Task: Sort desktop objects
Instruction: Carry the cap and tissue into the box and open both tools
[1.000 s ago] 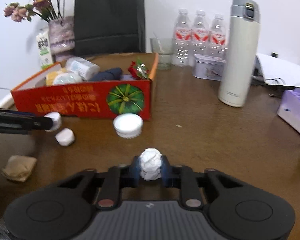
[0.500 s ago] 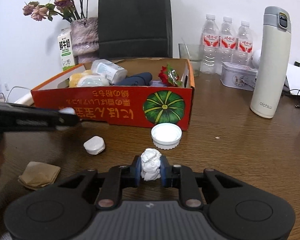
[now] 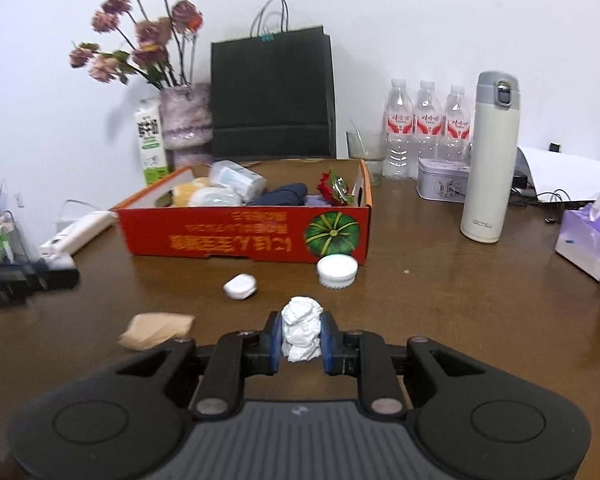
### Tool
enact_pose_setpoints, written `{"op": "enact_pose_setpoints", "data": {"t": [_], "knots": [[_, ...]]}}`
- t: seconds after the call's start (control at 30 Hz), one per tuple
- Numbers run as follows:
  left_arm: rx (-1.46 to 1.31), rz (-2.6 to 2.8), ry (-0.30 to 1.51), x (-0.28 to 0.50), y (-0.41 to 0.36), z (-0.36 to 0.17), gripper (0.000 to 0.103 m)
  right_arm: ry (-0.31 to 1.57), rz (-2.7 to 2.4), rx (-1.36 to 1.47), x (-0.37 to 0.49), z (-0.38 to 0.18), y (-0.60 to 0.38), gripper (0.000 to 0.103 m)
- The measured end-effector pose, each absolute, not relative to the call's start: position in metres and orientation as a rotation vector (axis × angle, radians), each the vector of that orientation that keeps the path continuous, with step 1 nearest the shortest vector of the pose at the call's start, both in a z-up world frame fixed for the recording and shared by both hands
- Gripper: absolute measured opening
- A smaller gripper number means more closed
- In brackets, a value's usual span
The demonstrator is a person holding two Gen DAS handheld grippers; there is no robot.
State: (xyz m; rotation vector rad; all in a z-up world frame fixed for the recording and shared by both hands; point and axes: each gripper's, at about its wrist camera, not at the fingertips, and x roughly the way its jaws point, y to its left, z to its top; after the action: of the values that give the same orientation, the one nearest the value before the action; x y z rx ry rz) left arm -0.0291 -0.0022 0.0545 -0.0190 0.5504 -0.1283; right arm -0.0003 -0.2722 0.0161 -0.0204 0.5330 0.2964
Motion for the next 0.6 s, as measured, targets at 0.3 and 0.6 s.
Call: {"op": "enact_pose_setpoints", "data": {"t": [0.3,0.6], "knots": [[-0.046,-0.131,0.531,-0.061,0.010,0.057,0.041,0.475,0.286,-0.059,-0.053,0.035,-0.267,0.018],[-0.066,-0.158,0.541,0.053,0.039,0.120,0.040,0.398,0.310,-0.069,0.030,0.089,-0.263,0.018]]}}
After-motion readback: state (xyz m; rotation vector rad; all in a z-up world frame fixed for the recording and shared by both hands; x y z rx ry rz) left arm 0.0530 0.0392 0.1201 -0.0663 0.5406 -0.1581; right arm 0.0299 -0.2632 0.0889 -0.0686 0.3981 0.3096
